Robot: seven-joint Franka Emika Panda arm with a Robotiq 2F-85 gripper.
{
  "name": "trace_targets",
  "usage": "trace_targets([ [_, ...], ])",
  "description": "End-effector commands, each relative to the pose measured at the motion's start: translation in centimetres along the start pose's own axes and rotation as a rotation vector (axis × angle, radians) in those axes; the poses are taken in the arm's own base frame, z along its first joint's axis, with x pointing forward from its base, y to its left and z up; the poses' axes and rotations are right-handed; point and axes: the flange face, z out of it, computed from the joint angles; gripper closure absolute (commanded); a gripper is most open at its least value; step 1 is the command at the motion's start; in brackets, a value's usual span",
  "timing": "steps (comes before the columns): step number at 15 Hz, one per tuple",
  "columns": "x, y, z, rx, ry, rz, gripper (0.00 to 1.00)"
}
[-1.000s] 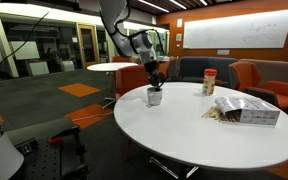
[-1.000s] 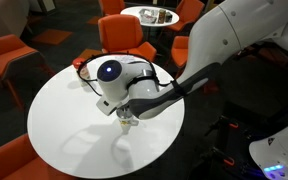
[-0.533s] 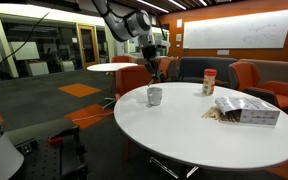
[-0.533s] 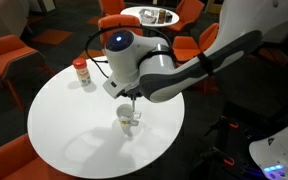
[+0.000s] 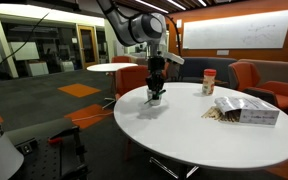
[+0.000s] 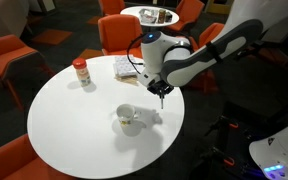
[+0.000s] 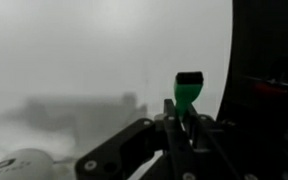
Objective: Remove the green and white object from the mug and place it on the table
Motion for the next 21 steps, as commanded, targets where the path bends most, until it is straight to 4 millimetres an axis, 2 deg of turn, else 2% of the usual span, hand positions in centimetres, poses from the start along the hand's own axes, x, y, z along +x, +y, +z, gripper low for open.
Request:
trace_targets([
  [1,-1.8,-1.3,3.2,-0.012,0.041,-0.007,1.0],
  [4,-2.8,-1.5,6.1,-0.005,0.108,0.002,1.0],
  [6,-3.0,-1.4,7.3,0.003,0.146,0.014,1.0],
  [7,-3.1,-1.5,7.4,0.007,0.148,0.016,0.86],
  [8,-3.2,-1.6,7.4,0.013,0.141,0.008,0.83],
  [9,-3.5,-1.7,7.5,0.03,0.125,-0.006,0.65],
  [12,-4.0,-2.0,7.2,0.033,0.106,-0.001,0.4],
  [14,-3.6,-2.1,5.7,-0.008,0.084,0.02,0.23],
  [17,-2.3,-2.1,0.9,-0.079,0.014,0.049,0.0],
  [19,-1.2,-2.5,-3.1,-0.107,-0.011,0.1,0.0],
  [21,0.0,-3.2,-6.5,-0.126,-0.026,0.062,0.0],
])
